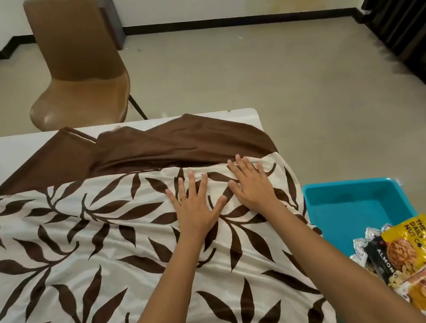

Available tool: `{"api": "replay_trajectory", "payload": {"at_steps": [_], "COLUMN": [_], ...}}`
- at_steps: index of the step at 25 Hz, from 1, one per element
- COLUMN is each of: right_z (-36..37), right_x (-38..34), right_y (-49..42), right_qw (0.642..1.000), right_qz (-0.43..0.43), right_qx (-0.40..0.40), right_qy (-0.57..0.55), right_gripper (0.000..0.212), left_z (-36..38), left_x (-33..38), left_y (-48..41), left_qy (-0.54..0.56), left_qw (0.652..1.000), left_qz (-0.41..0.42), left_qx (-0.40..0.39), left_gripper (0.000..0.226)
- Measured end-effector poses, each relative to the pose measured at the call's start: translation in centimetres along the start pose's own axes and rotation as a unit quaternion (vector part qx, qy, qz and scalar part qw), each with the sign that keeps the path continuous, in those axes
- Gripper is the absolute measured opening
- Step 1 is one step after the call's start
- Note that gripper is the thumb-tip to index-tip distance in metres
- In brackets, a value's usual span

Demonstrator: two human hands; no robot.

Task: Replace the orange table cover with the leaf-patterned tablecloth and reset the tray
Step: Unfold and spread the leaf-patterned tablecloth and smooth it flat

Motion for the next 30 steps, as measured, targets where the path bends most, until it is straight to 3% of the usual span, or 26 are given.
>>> {"api": "replay_trajectory", "payload": {"at_steps": [7,12,14,16,18,25,28,30], "right_z": [-0.5,-0.8,-0.8,-0.3,0.1,-0.2,-0.4,-0.6], "right_x": [4.3,6.6,5.6,4.4,4.5,6.6,6.7,5.9], "right_y": [-2.0,-1.0,-1.6,-3.4,-5.2,-7.7,-6.6,-5.9], "right_qw": [0.99,0.945,0.958,0.992,0.997,0.978,0.945,0.946], "right_qz": [0.119,0.309,0.243,0.077,0.014,0.187,0.312,0.299], "right_qx": [0.063,0.1,0.138,0.089,0.046,0.081,0.089,0.12], "right_qy": [0.038,0.035,0.062,0.053,0.056,0.05,0.036,0.038], "right_gripper": [0.073,0.07,0.07,0.067,0.066,0.073,0.077,0.076], "left_z": [0.3,0.5,0.7,0.8,1.0,0.9,1.1,1.2], "left_x": [1.1,1.0,1.1,1.4,1.6,2.2,2.6,2.6], "left_y": [-1.4,-2.3,-3.2,-4.6,-5.8,-6.6,-6.9,-6.8], "left_qy": [-0.003,-0.002,0.009,0.01,0.013,0.013,0.02,0.026], "left_qw": [0.998,0.998,0.998,0.998,0.997,0.993,0.994,0.993], "left_qz": [0.005,0.03,0.025,0.012,-0.001,0.038,0.068,0.073], "left_qx": [0.063,0.055,0.057,0.062,0.071,0.111,0.088,0.087], "left_gripper": [0.073,0.077,0.079,0.082,0.084,0.078,0.073,0.071]}}
Point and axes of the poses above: each hand's wrist, its own y-axis away from the middle knuckle, its own z-axis out of the palm, x = y × z, the point moved 4 cm from there along -y, towards the middle knuckle, and after that the axes turned 7 degrees about x, right-handed, at the moved point
